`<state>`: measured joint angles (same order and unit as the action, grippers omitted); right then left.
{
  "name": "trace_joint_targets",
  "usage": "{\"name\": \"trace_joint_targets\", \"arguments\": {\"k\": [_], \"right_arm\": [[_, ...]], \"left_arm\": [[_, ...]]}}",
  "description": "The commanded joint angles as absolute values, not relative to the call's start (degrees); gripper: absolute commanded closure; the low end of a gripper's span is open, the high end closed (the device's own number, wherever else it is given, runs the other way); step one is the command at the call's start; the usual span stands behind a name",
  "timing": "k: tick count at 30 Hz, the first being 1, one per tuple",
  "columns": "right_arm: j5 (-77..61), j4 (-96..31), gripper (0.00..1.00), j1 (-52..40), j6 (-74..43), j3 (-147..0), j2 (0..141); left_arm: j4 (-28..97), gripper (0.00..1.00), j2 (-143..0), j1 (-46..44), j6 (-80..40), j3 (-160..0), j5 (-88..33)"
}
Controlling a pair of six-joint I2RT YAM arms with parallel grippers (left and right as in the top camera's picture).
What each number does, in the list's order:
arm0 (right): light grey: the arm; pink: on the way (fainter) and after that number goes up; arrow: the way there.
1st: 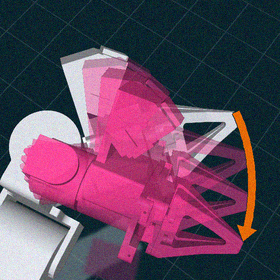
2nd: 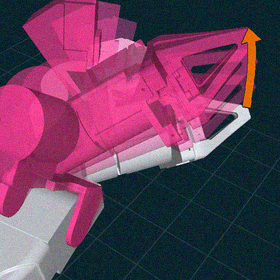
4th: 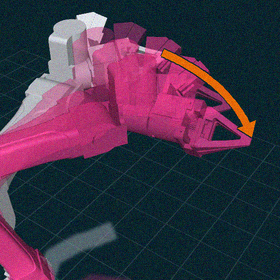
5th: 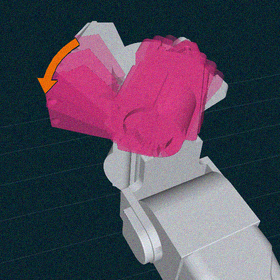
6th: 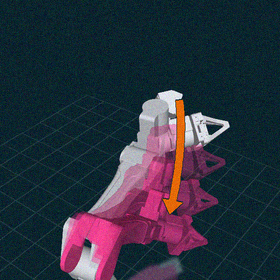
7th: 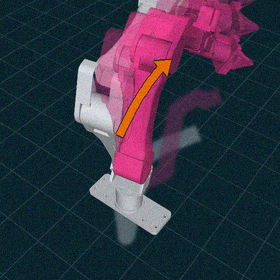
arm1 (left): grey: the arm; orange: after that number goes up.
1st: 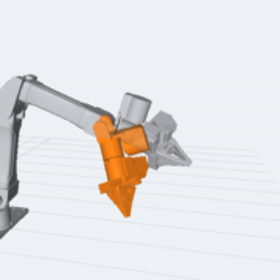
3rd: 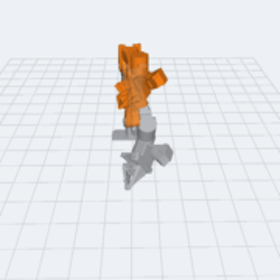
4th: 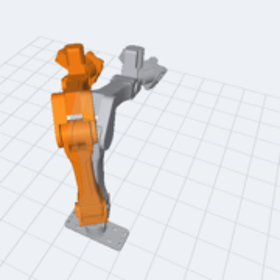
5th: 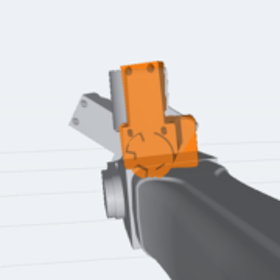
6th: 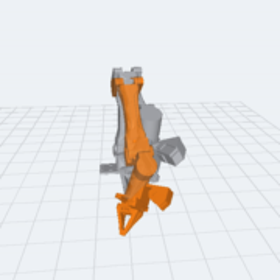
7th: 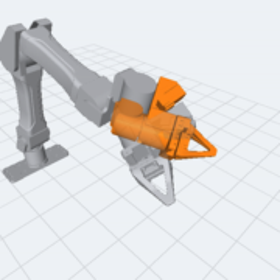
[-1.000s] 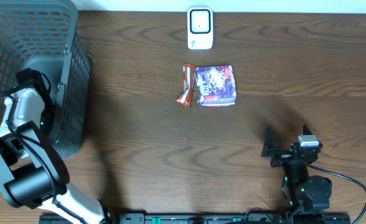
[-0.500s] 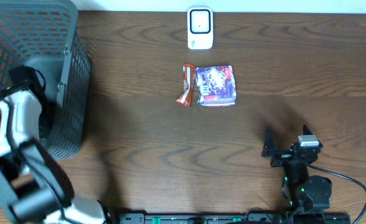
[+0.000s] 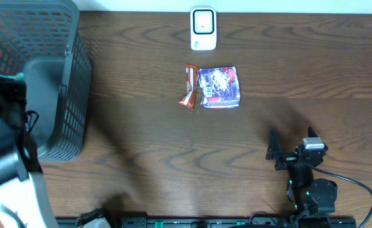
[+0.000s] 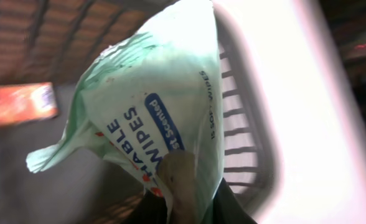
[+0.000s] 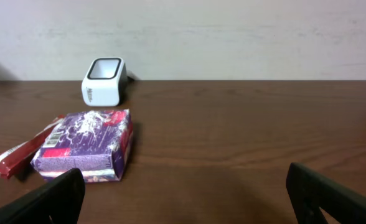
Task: Scan the item barcode
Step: 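Grasp the green wipes pack with the left gripper and lift, then carry the green wipes pack to the scanner next to the others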
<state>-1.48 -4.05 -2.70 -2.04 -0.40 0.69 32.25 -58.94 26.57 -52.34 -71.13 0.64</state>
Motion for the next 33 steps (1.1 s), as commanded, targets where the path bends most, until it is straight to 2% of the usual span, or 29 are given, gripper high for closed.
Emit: {"name": "trace_joint_targets", "arguments": {"k": [1,11,17,27,33], "right_arm": [[-1.19,-4.29,0.01,-2.28,-1.19,-0.32,0.47],[-1.19,-4.29,0.01,-2.28,-1.19,-0.32,0.47],[-1.19,-4.29,0.01,-2.28,-1.19,-0.32,0.49],[-1.19,-4.29,0.01,-2.28,-1.19,-0.32,0.47],[-1.19,-4.29,0.01,-2.28,-1.19,-0.32,0.47]], "left_arm": [[28.91,0.93,-54.74,26.65,-48.71,-72.27,-4.36],[17.28,0.92,-52.75,23.22,-43.68,-72.29,-22.02],[15.73,0.93,-53.04,21.76,-35.73,-73.12,-22.52],[11.25,0.93,-52.86,16.78,-35.24,-73.14,-22.52],[10.15,0.93,-52.75,11.92,-24.58,-73.14,-22.52]]}}
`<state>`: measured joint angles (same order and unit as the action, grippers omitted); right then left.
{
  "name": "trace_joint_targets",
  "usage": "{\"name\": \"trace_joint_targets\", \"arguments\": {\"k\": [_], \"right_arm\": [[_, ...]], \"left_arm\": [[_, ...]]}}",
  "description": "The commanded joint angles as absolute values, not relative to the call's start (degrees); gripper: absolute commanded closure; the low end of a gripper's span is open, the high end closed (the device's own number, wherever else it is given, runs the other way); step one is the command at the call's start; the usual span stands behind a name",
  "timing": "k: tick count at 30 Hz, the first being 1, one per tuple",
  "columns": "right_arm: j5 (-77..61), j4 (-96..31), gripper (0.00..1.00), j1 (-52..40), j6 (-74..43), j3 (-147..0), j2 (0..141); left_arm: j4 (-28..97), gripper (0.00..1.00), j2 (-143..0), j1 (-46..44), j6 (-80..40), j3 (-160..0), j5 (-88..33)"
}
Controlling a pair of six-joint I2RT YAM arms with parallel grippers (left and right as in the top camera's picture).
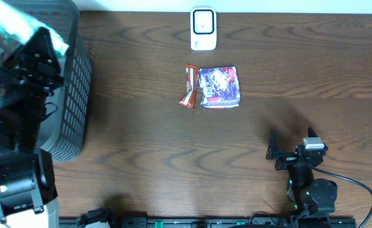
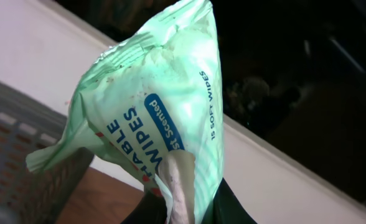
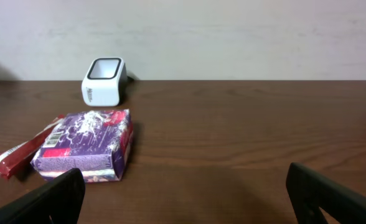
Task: Scan the item barcode
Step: 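Carry the green wipes pack to the scanner next to the others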
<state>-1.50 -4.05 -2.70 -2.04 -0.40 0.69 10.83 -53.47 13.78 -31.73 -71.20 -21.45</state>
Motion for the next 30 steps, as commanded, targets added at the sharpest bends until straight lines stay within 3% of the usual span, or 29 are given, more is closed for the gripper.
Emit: {"name": "trace_joint_targets", "arguments": {"k": [1,15,24,30], "right_arm": [[-1.19,-4.29,0.01,-2.28,-1.19,-0.32,0.49],[-1.19,-4.29,0.01,-2.28,-1.19,-0.32,0.47],[-1.19,-4.29,0.01,-2.28,-1.19,-0.32,0.49],[-1.19,-4.29,0.01,-2.28,-1.19,-0.32,0.47]], "left_arm": [[10.17,0.93,-52.71,10.96,-23.09,-73.14,-22.52],[21.02,0.93,-58.24,-9.41,-11.14,-73.08,-22.46],[29.76,0.92,-75.46,-16.21,-10.74,-73.08,-19.44],[27.35,0.83,-88.62,-18.37,-10.72,-73.08,-19.38]]}}
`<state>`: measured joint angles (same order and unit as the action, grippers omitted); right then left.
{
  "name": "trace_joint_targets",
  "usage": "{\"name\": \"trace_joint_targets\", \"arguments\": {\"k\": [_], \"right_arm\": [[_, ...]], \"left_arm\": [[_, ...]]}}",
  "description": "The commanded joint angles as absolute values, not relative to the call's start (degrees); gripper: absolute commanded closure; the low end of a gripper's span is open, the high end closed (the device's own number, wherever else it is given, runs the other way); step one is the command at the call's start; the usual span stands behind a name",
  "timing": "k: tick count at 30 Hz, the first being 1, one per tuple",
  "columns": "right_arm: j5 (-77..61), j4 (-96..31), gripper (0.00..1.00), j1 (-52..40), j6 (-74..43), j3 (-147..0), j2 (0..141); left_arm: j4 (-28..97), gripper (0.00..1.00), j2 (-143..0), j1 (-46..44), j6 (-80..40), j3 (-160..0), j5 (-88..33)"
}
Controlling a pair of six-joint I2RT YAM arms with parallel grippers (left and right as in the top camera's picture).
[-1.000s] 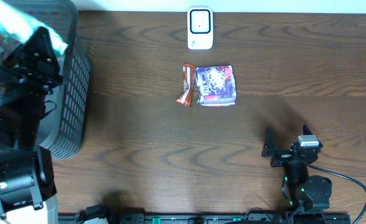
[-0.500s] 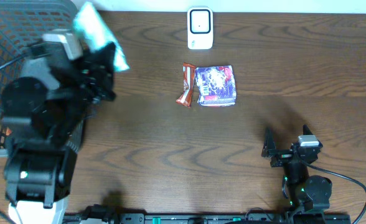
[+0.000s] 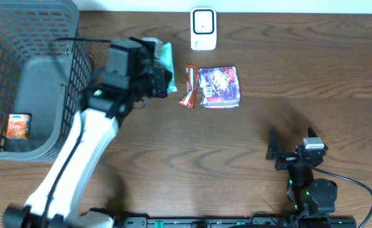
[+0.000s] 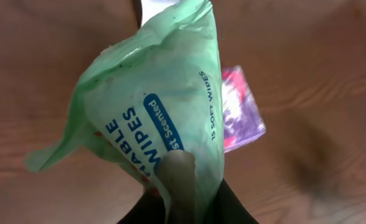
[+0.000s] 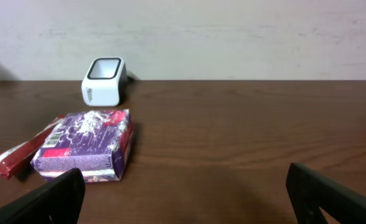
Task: Scan the item barcode
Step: 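Carry the green wipes pack to the scanner next to the others, then release the wipes pack and move the left gripper back to the basket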
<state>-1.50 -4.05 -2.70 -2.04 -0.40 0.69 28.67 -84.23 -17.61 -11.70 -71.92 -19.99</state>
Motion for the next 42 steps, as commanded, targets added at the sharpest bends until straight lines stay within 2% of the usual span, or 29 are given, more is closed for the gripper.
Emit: {"name": "trace_joint_targets", "arguments": {"k": [1,6,8,12,14,19,26,31,34,39,42], "right_arm": [[-1.19,-4.29,0.01,-2.28,-1.19,-0.32,0.49],[-1.19,-4.29,0.01,-2.28,-1.19,-0.32,0.49],[-1.19,-4.29,0.01,-2.28,-1.19,-0.32,0.49],[-1.19,-4.29,0.01,-2.28,-1.19,-0.32,0.49],[-1.19,-4.29,0.01,-2.28,-1.19,-0.32,0.49],[-1.19,-4.29,0.01,-2.28,-1.19,-0.32,0.47],[-1.19,-4.29,0.01,-2.28,-1.19,-0.32,0.49],[-1.19,-4.29,0.01,-2.28,-1.19,-0.32,0.49],[-1.19,-4.29,0.01,-2.28,-1.19,-0.32,0.49],[-1.19,-4.29,0.01,-2.28,-1.19,-0.32,0.49],[-1.19,-4.29,0.01,-2.28,-1.19,-0.32,0.49]], "left_arm": [[26.52,0.83,-90.72,-18.48,-10.72,-73.08,-19.40],[22.96,0.83,-99.63,-19.14,-11.22,-73.08,-19.44],[22.09,0.58,-102.45,-19.46,-11.20,-73.08,-19.40],[20.99,0.54,-106.10,-19.59,-11.20,-73.08,-19.42],[20.47,0.37,-106.37,-19.59,-11.20,-73.08,-19.44],[18.09,0.37,-102.35,-19.44,-11.18,-73.89,-19.44],[10.83,0.38,-89.03,-15.25,-11.18,-76.60,-19.35],[6.09,0.37,-78.04,-7.29,-11.20,-77.38,-12.36],[6.74,0.29,-73.73,-1.85,-11.18,-77.38,-4.29],[10.24,0.29,-71.46,9.72,-8.88,-77.38,6.96],[12.80,0.29,-72.60,17.21,-4.71,-77.36,9.69]]}}
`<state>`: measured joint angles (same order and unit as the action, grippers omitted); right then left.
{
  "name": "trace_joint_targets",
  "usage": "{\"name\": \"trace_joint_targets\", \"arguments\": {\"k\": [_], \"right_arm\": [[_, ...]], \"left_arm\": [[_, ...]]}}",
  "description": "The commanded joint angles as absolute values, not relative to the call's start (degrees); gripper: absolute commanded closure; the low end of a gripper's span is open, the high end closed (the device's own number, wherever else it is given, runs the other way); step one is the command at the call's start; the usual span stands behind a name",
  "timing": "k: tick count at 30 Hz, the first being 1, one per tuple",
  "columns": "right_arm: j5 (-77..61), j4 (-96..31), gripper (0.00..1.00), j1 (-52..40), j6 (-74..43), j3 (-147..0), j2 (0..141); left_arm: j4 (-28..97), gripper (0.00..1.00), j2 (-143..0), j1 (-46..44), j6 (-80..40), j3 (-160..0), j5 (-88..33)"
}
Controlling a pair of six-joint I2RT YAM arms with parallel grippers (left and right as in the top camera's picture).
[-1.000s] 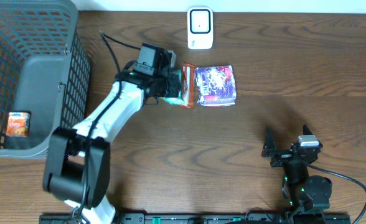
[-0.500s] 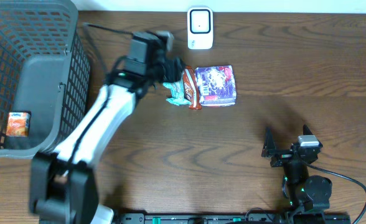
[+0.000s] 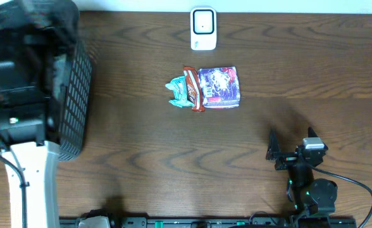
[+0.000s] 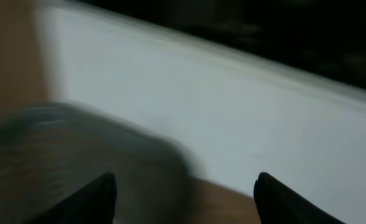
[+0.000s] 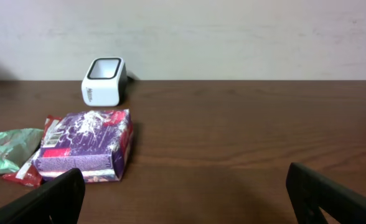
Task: Scan the item barcode
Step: 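Release the wipes pack and move the left gripper back to the basket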
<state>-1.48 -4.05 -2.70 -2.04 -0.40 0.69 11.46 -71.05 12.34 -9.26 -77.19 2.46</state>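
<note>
The green wipes pack (image 3: 178,93) lies flat on the table, touching the left side of a red snack bar (image 3: 193,88) and apart from both grippers. It also shows in the right wrist view, wipes pack (image 5: 12,149). The white scanner (image 3: 203,28) stands at the far edge, scanner (image 5: 104,81). My left gripper (image 4: 183,199) is open with nothing between its fingers; its view is blurred. The left arm (image 3: 21,82) hangs over the basket. My right gripper (image 5: 186,199) rests open at the near right, right gripper (image 3: 290,152).
A purple packet (image 3: 219,87) lies right of the red bar, purple packet (image 5: 86,146). A dark mesh basket (image 3: 72,95) stands at the far left, mostly hidden under the left arm. Bare wood stretches between the items and the right arm.
The left gripper held the wipes pack up near the scanner; now the pack lies on the table beside the red bar, the gripper is open, and the arm is over the basket. The right arm is unmoved.
My left gripper first held the wipes pack inside the basket, then above its rim. After that it held the pack over the table just left of the scanner. Now the pack lies beside the red bar and the open gripper is over the basket.
</note>
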Motion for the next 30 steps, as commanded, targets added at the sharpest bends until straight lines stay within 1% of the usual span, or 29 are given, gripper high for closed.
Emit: {"name": "trace_joint_targets", "arguments": {"k": [1,5,6,7,10,13,21,26,30], "right_arm": [[-1.19,-4.29,0.01,-2.28,-1.19,-0.32,0.49],[-1.19,-4.29,0.01,-2.28,-1.19,-0.32,0.49],[-1.19,-4.29,0.01,-2.28,-1.19,-0.32,0.47],[-1.19,-4.29,0.01,-2.28,-1.19,-0.32,0.49],[-1.19,-4.29,0.01,-2.28,-1.19,-0.32,0.49],[-1.19,-4.29,0.01,-2.28,-1.19,-0.32,0.49],[-1.19,-4.29,0.01,-2.28,-1.21,-0.32,0.47],[-1.19,-4.29,0.01,-2.28,-1.19,-0.32,0.49],[-1.19,-4.29,0.01,-2.28,-1.19,-0.32,0.47]], "left_arm": [[13.93,0.29,-72.90,19.57,-3.36,-77.36,9.69],[18.24,0.29,-74.08,25.71,3.22,-77.36,9.69],[19.66,0.23,-74.52,26.50,6.39,-77.36,9.67],[21.39,0.19,-75.02,27.07,10.11,-77.36,9.69],[27.81,0.19,-77.52,27.70,20.78,-77.34,9.72],[34.04,0.19,-81.17,27.68,28.01,-76.97,9.72],[40.45,0.19,-90.87,27.68,30.48,-76.18,10.26],[40.91,0.19,-96.16,27.68,30.46,-76.07,16.05],[40.93,0.20,-99.07,27.70,30.74,-75.92,16.12]]}}
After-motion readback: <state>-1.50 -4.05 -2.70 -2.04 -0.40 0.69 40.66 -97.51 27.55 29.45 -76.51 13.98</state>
